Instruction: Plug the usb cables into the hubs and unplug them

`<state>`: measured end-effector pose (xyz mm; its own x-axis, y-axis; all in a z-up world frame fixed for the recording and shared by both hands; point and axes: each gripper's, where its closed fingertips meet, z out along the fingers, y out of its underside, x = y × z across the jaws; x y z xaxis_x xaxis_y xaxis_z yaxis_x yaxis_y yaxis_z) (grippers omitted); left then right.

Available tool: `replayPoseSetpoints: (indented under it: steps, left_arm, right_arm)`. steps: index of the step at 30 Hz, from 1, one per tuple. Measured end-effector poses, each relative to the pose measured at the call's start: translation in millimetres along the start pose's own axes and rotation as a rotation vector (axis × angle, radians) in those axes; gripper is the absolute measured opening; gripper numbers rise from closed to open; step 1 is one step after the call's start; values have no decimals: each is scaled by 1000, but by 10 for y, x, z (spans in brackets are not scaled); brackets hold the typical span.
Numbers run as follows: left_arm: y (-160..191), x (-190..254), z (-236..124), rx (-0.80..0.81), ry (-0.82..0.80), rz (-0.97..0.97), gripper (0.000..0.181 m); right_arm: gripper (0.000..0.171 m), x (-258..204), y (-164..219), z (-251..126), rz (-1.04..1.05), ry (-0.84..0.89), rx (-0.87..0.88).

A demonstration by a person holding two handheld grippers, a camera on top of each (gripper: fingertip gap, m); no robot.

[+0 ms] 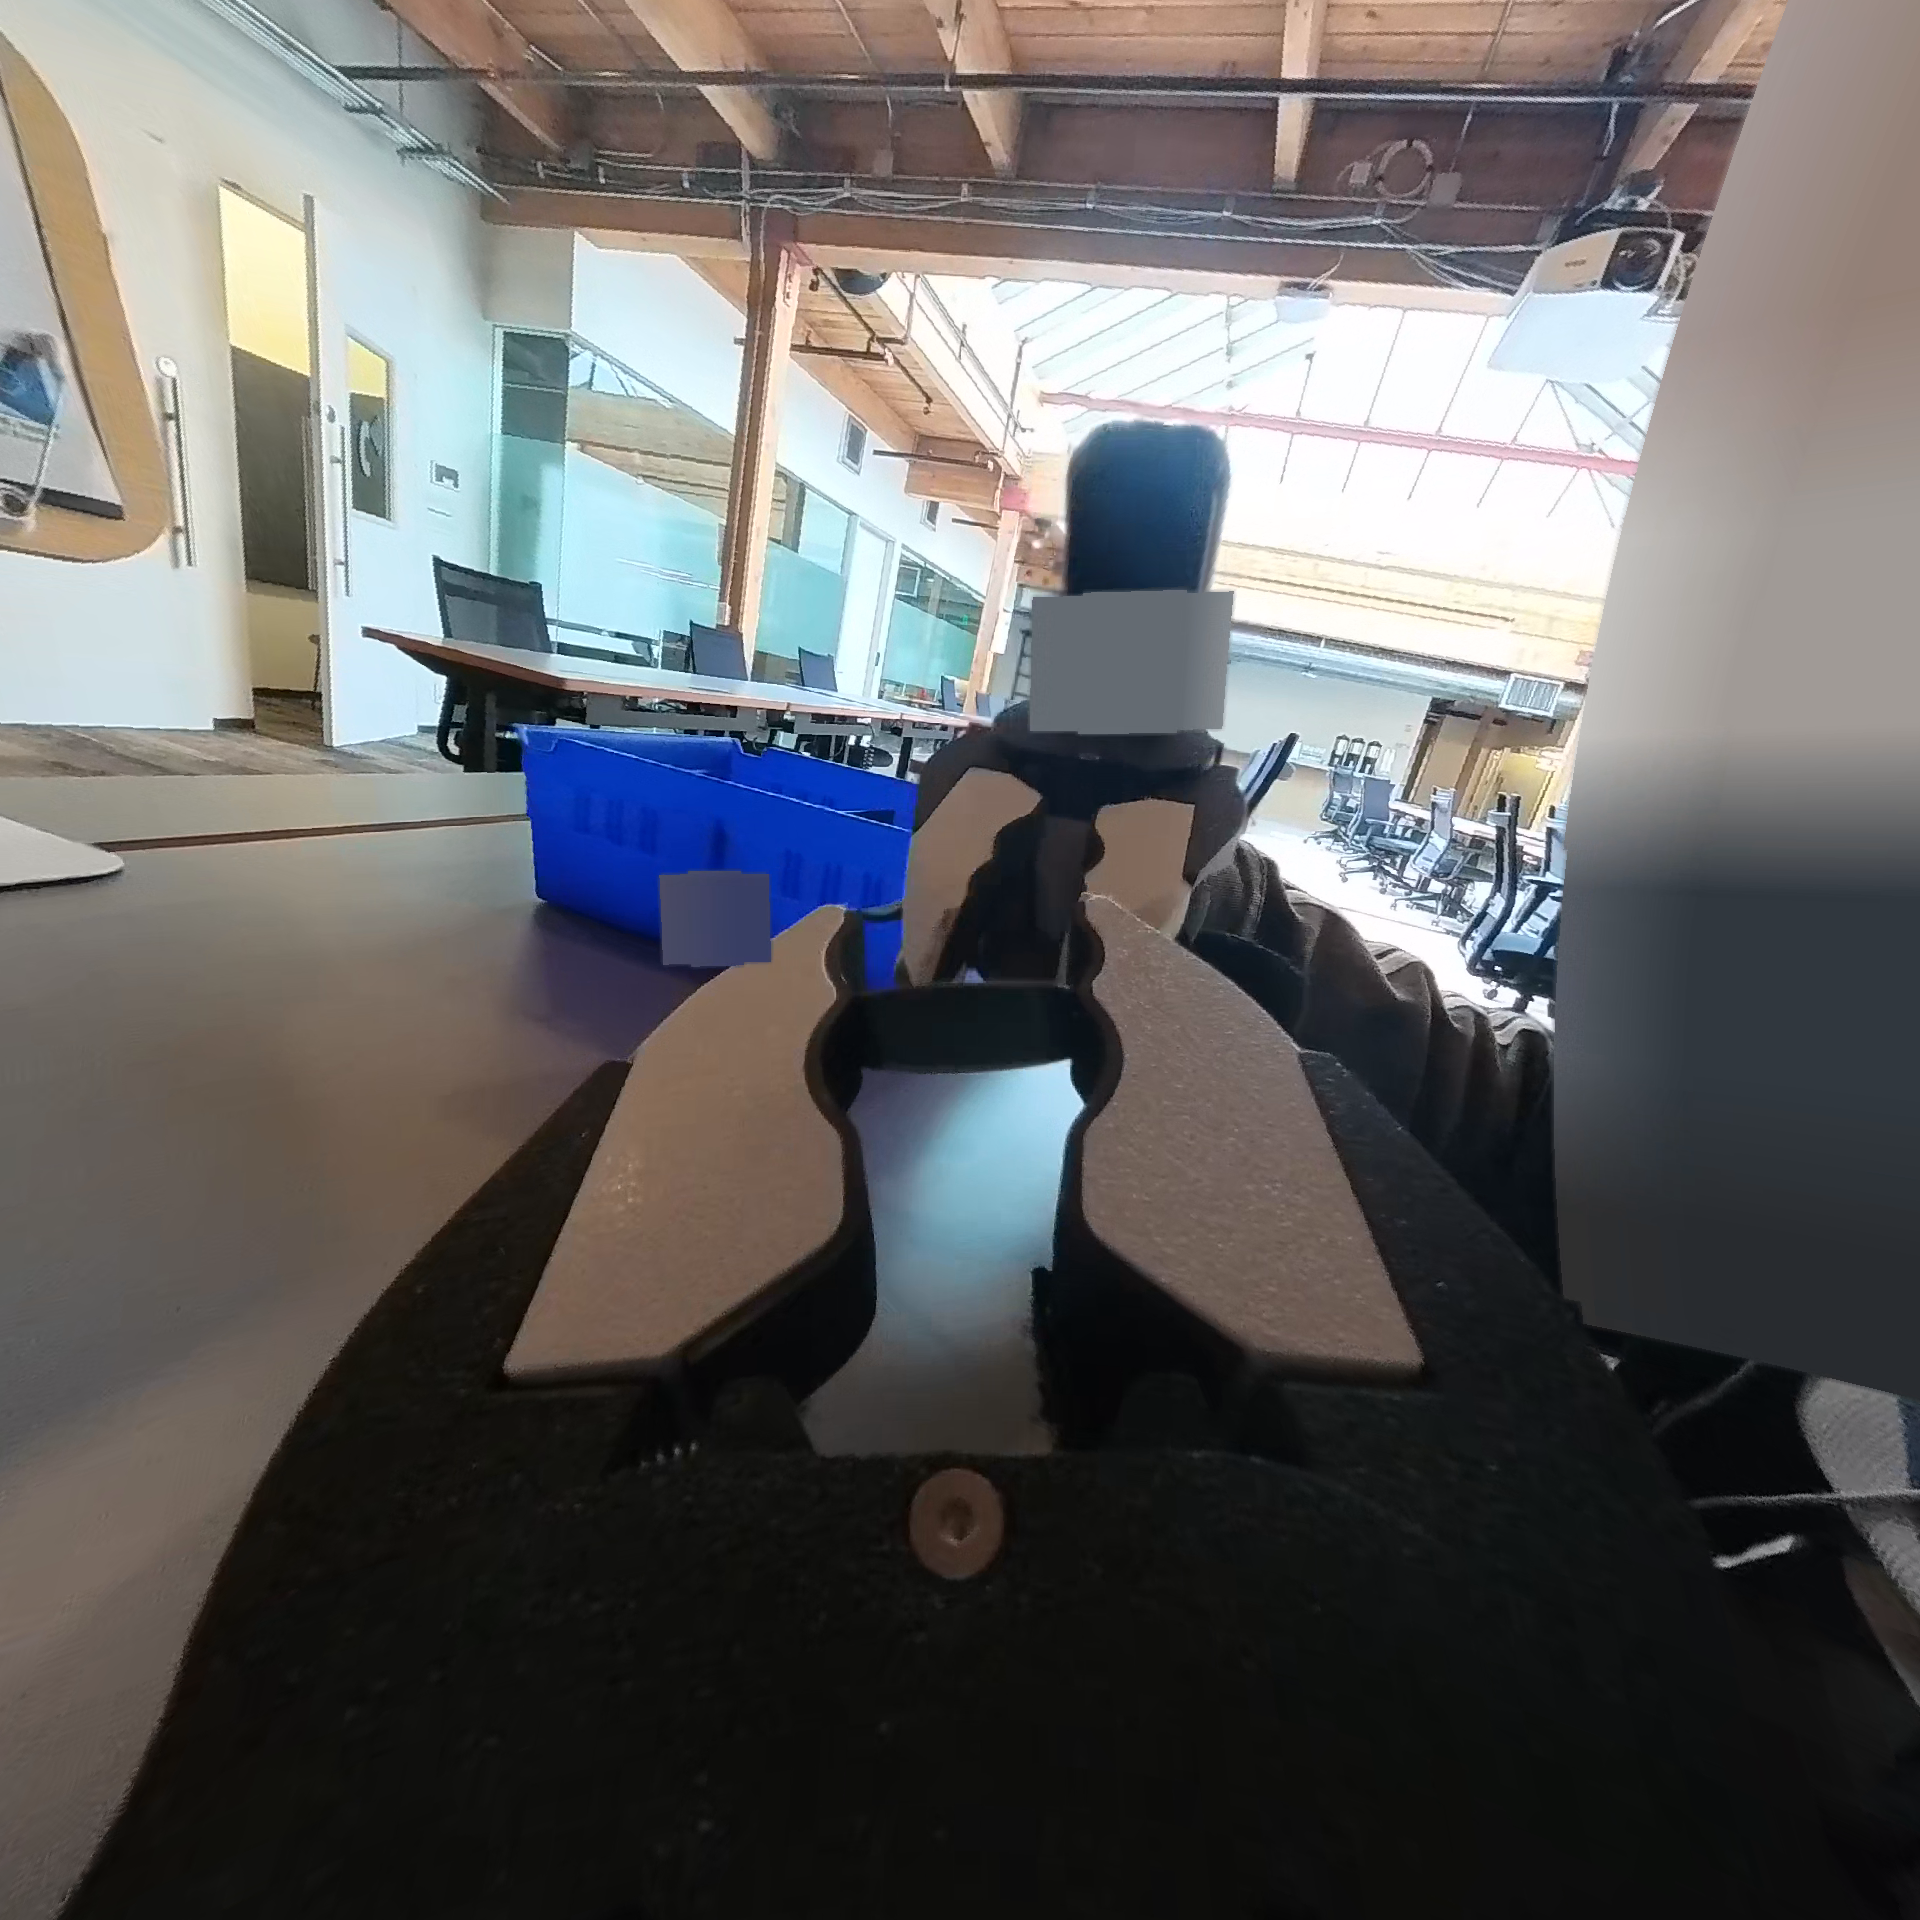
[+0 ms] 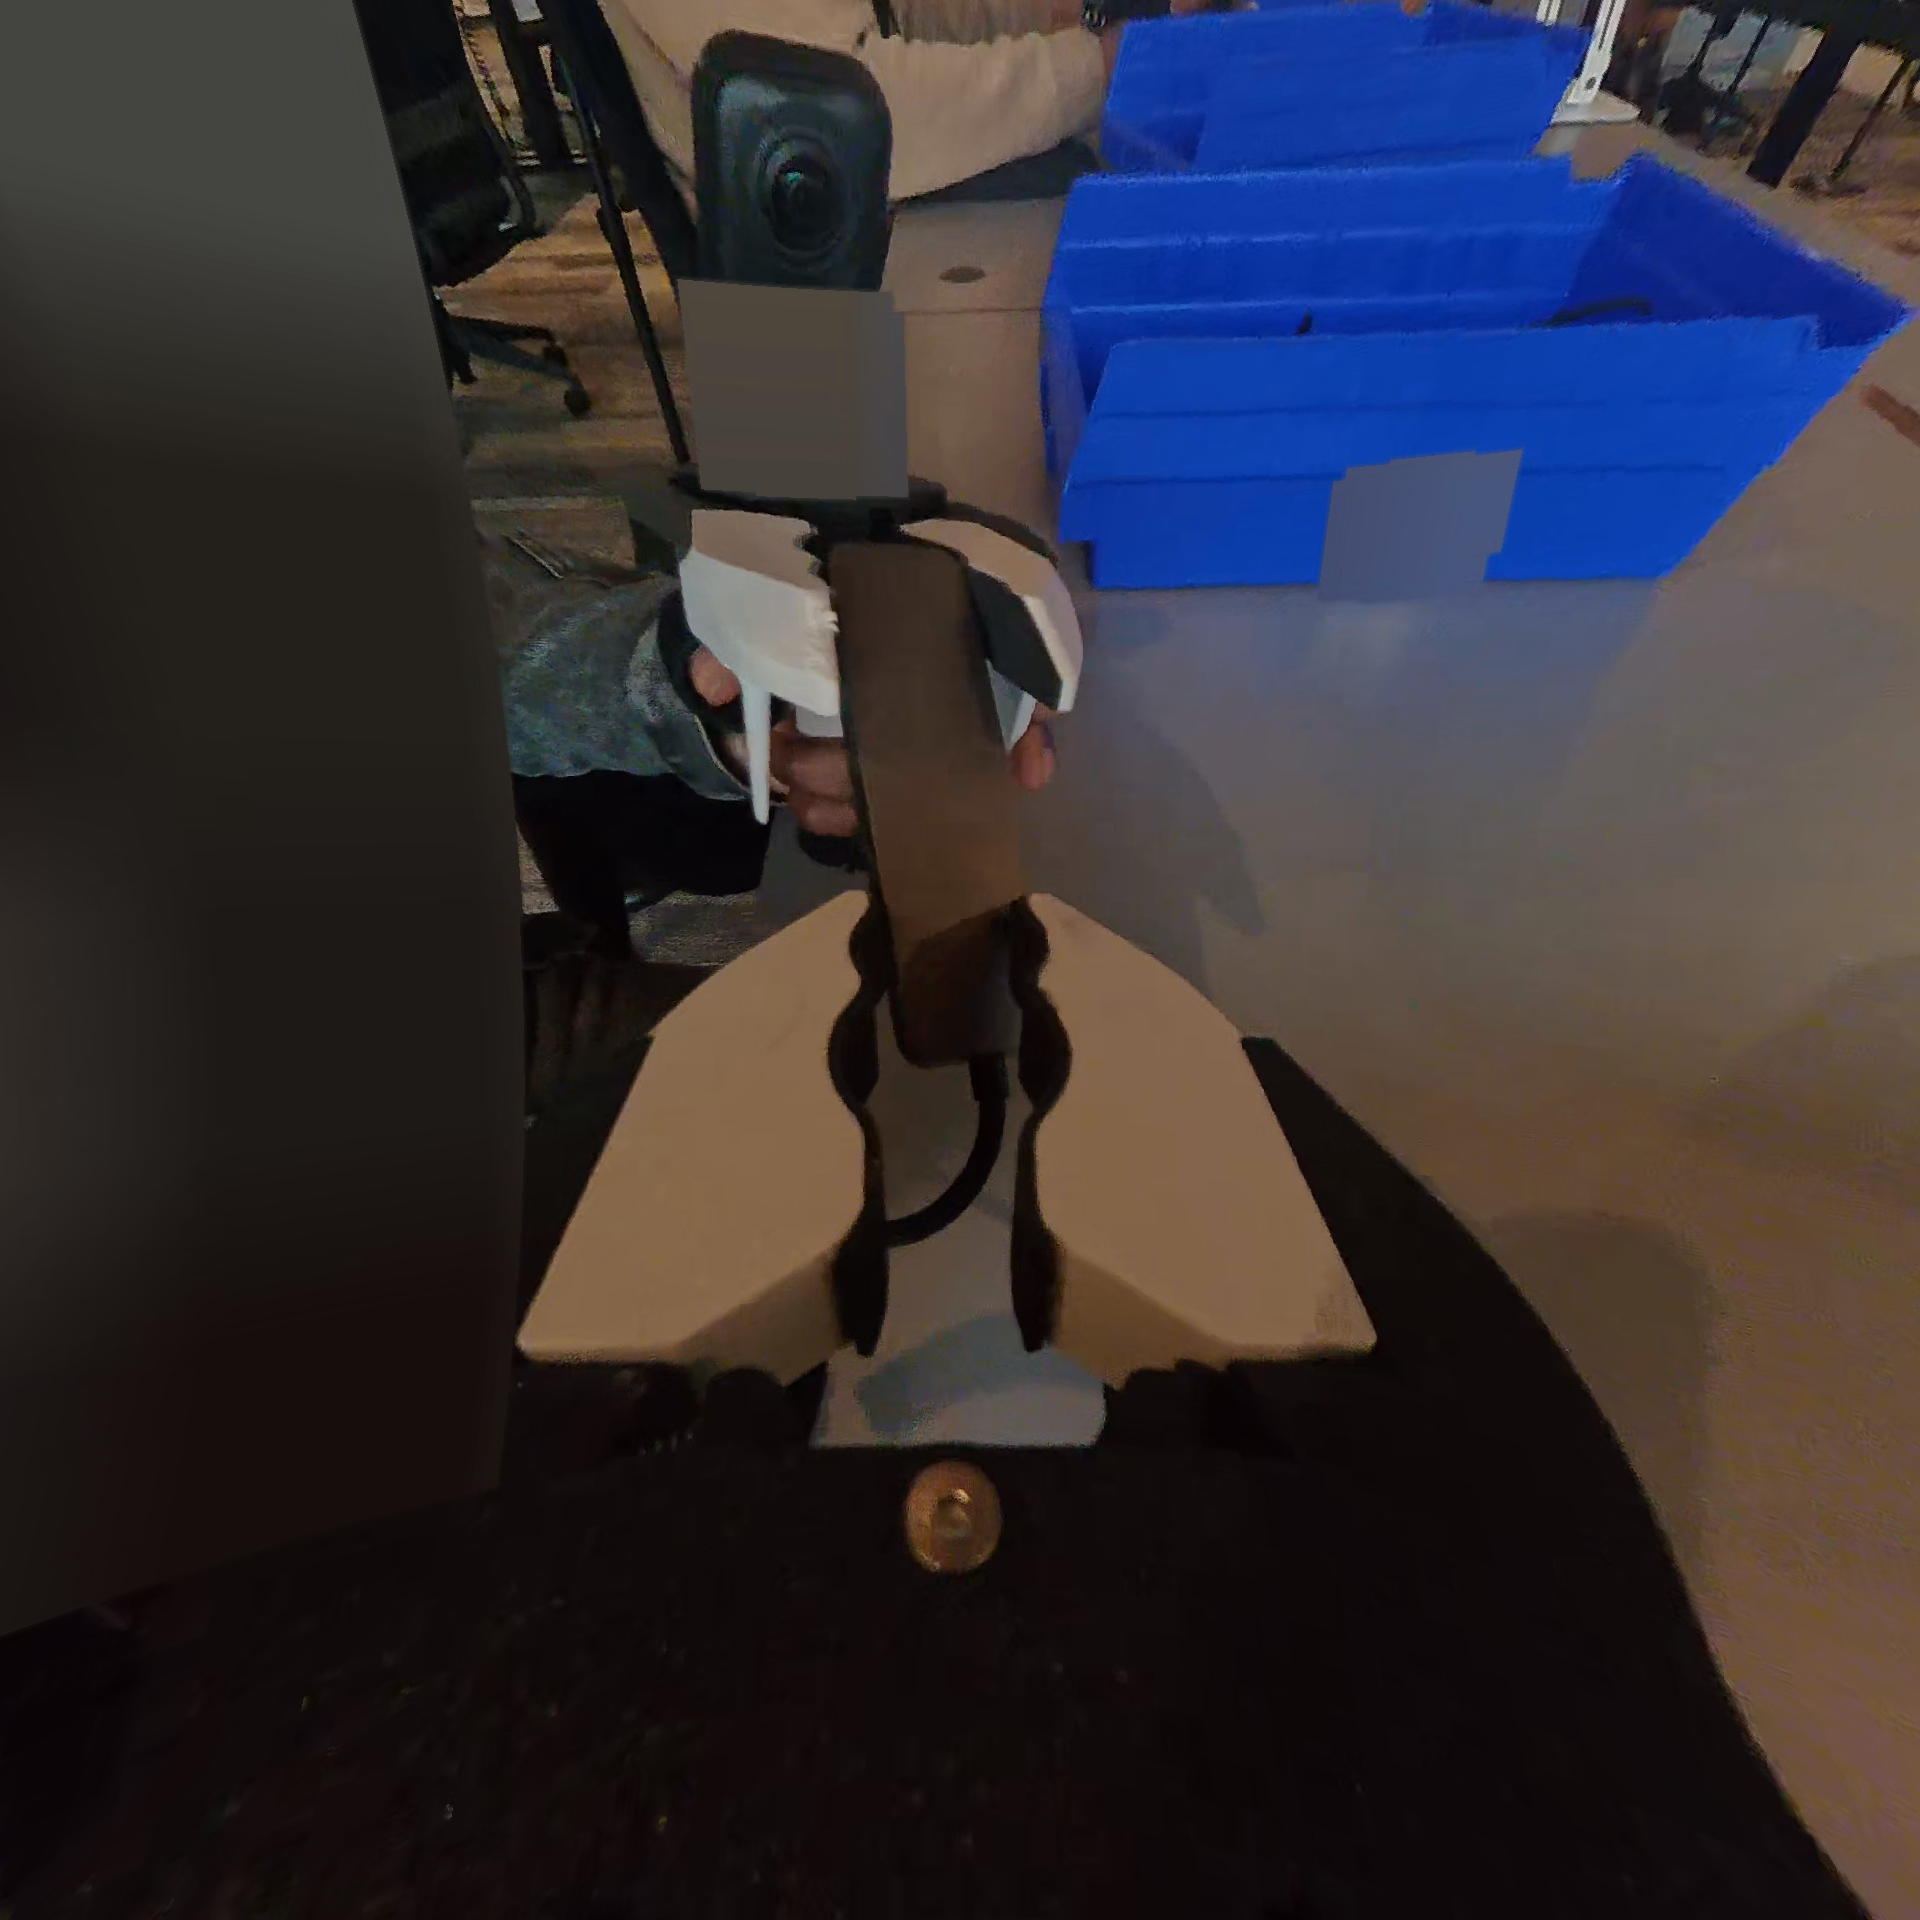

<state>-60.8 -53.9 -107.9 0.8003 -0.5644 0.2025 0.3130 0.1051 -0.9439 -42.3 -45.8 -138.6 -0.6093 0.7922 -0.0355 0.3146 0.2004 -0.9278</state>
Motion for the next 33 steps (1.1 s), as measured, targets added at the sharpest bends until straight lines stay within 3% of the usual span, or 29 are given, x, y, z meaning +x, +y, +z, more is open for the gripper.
replayPoseSetpoints:
  steps: [11, 15, 22, 25, 29, 33]
  left_arm:
    - [1, 33, 8, 3, 23, -11, 37]
    - [-71, 30, -19, 47, 33, -26, 37]
    - [-127, -42, -60, 78, 1, -33, 37]
    - [-143, -64, -69, 99, 6, -70, 38]
    - [-116, -52, -59, 89, 16, -80, 37]
    - [-59, -9, -20, 62, 43, -89, 37]
  right_arm:
    - [16, -83, -82, -46, -76, -24, 49]
    - [38, -35, -267, -158, -37, -19, 183]
    - [74, 34, -230, -232, -64, 32, 172]
    - [82, -7, -326, -224, -34, 0, 237]
    - [85, 8, -368, -184, 25, 0, 275]
    - [69, -26, -373, -45, 59, -36, 290]
